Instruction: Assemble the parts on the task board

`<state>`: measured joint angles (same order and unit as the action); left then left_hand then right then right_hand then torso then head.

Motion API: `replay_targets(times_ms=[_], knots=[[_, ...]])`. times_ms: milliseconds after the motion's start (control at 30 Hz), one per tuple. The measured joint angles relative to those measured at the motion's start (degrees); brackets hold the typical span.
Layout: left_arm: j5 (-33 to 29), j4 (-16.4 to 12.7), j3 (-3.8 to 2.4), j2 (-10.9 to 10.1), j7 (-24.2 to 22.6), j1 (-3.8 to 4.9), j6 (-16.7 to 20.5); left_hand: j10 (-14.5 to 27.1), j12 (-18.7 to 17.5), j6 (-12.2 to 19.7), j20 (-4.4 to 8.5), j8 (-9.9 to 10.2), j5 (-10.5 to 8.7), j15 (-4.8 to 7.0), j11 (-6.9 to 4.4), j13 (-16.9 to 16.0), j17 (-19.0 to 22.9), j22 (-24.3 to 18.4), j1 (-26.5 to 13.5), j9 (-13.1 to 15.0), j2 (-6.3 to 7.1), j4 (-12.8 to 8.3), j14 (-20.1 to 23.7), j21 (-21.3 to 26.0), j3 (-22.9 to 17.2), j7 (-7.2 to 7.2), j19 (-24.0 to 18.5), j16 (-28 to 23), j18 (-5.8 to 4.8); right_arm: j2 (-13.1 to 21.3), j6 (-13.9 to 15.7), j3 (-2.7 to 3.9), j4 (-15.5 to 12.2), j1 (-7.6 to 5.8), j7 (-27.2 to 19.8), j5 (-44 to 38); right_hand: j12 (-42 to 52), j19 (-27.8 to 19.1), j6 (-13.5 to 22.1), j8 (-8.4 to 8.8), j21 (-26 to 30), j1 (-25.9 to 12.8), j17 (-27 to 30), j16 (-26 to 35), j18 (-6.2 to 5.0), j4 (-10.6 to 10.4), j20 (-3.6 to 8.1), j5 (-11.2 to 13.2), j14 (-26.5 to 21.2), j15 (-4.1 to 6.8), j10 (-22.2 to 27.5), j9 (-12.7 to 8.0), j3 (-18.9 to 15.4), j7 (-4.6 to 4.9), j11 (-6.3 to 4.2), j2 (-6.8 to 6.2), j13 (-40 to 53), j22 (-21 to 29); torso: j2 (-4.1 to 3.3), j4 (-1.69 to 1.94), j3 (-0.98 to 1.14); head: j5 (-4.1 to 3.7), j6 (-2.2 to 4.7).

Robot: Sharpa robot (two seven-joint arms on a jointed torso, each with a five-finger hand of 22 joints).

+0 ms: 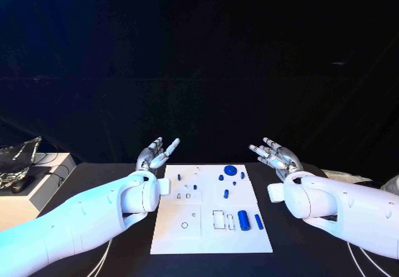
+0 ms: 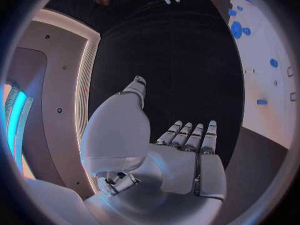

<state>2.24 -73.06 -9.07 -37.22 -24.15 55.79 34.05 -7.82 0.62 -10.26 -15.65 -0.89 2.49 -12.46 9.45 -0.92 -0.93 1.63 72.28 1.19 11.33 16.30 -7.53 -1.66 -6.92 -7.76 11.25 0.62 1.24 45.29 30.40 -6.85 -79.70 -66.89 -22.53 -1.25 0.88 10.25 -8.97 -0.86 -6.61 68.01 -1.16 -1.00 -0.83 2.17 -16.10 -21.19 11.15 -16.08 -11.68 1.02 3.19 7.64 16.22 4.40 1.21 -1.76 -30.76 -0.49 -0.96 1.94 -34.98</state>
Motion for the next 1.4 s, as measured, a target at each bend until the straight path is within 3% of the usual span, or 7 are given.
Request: replay_targets(times_ms=[300, 433, 500, 667, 1067, 1233, 1400], knots=[[1.05, 0.47, -0.33, 0.01, 1.38, -0.46, -3.27, -3.8, 0.73, -3.95, -0.89, -0.83, 0.08, -1.29, 1.91, -0.38, -0.36, 0.34, 2.71, 0.42, -0.97, 0.33, -3.06, -0.84, -0.9, -0.13, 1.58, 0.72, 0.15, 0.08, -6.85, -1.14, 2.67, -1.24, 2.83, -3.51, 0.71, 9.95, -8.38, -0.68, -4.86, 6.52, -0.73, -0.88, -3.58, 4.31, 0.54, 1.49, 11.98, 1.33, -10.1, 0.61, 0.79, 0.51, -1.08, 0.15, 0.59, -0.98, 0.01, -0.01, -0.03, 0.01, -0.55], [1.18, -0.54, -0.14, -1.33, 1.31, -1.09, -4.86, -23.63, 3.65, -17.88, 0.04, -3.46, 0.22, -0.86, 3.7, -1.6, -1.82, 3.25, 3.61, 1.58, -4.92, -2.19, -21.98, -6.68, -1.44, -1.04, 18.6, 4.5, 3.47, -0.21, -6.83, -1.12, 5.22, -1.39, 2.86, -11.58, 1.22, 19.41, -17.26, -1.1, -8.82, 8.87, -1.27, -1.56, -4.92, 6.29, 1.7, 2.81, 24.18, 3.05, -21.18, 1.09, 1.32, 1.13, -2.63, -0.26, 1.05, -1.7, -0.09, -0.1, -0.04, 0.02, -1.69], [1.44, -1.54, -0.15, -2.23, 1.16, -1.09, -5.91, -40.28, 5.74, -28.77, 1.46, -5.43, 0.22, 1.58, 2.12, -2.29, -3.09, 5.43, 4.22, 2.28, -6.52, -4.47, -39.73, -11.7, -0.8, -2.14, 30.6, 8.2, 6.01, -0.75, -6.75, -1.1, 6.11, -1.4, 2.96, -16.68, 1.42, 24.26, -23.07, -1.55, -10.67, 9.62, -1.57, -1.95, -4.92, 7.12, 2.69, 3.54, 31.53, 4.28, -28.15, 1.38, 1.9, 1.59, -3.68, -0.6, 1.31, -2.05, -0.23, -0.14, -0.03, -0.12, -2.11], [2.92, -4.77, -0.18, -4.68, 0.78, -1.06, -8.67, -54.83, 6.13, -46.26, 4.4, -7.55, 0.41, 6.34, -1.76, -2.63, -4.63, 7.6, 5.83, 2.74, -8.87, -8.34, -56.9, -17.59, 0.25, -1.87, 42.34, 12.03, 8.5, -1.87, -6.58, -1.03, 7.37, -1.71, 3.66, -28.89, 1.8, 33.4, -35.84, -2.04, -14.47, 10.36, -2.11, -2.91, -5.82, 8.75, 5.52, 4.9, 45.28, 7.31, -40.87, 1.97, 3.24, 3.41, -5.99, -1.35, 1.73, -3.03, -0.95, -0.17, 0.0, -0.6, -2.33], [7.74, -13.81, -0.88, -10.56, 0.4, -1.11, -13.23, -64.95, 2.84, -53.75, 11.96, -4.86, 0.41, 11.37, -5.13, -2.58, -10.83, 13.0, 9.41, 2.69, -9.71, -14.82, -68.57, -27.63, 0.76, -0.02, 49.55, 18.71, 6.2, -4.24, -5.35, -0.85, 8.83, -4.27, 9.78, -56.97, 2.08, 49.2, -51.77, -2.43, -29.76, 10.74, -7.58, -11.95, -5.78, 10.41, 15.02, 4.88, 69.36, 15.15, -56.91, 2.61, 3.47, 1.65, -10.83, -3.24, 2.09, -10.73, -4.09, 0.43, -0.03, -2.15, -1.17], [9.37, -16.75, -1.78, -12.07, 0.55, -1.07, -14.14, -65.63, 2.84, -54.68, 15.75, -3.4, 0.41, 11.98, -5.44, -2.59, -21.61, 19.9, 8.89, 2.83, -10.88, -16.91, -64.01, -37.22, 1.88, 0.06, 46.11, 30.99, 2.64, -5.58, -5.98, -0.79, 9.9, -5.81, 14.22, -66.94, 2.08, 54.17, -53.73, -2.43, -36.46, 9.66, -14.23, -24.29, -5.41, 10.4, 17.55, 4.56, 72.44, 17.22, -59.12, 2.67, 3.48, 0.71, -12.06, -4.33, 2.17, -14.94, -5.52, 1.08, -0.15, -3.16, -0.41], [10.43, -19.19, -2.58, -13.33, 0.68, -1.08, -14.71, -65.63, 2.85, -54.68, 15.94, -3.4, 0.4, 12.26, -5.44, -2.61, -25.91, 23.25, 8.52, 2.83, -11.25, -17.34, -63.07, -41.88, 2.31, 0.06, 44.39, 36.55, 2.63, -7.23, -7.03, -0.78, 10.99, -6.98, 18.16, -74.67, 2.31, 60.16, -54.27, -2.43, -50.48, 7.11, -26.99, -47.84, -5.5, 9.42, 18.87, 4.1, 72.93, 17.72, -56.24, 2.75, 6.2, 0.54, -11.39, -7.32, 2.24, -29.64, -6.95, 1.89, -0.3, -4.13, 0.13]])
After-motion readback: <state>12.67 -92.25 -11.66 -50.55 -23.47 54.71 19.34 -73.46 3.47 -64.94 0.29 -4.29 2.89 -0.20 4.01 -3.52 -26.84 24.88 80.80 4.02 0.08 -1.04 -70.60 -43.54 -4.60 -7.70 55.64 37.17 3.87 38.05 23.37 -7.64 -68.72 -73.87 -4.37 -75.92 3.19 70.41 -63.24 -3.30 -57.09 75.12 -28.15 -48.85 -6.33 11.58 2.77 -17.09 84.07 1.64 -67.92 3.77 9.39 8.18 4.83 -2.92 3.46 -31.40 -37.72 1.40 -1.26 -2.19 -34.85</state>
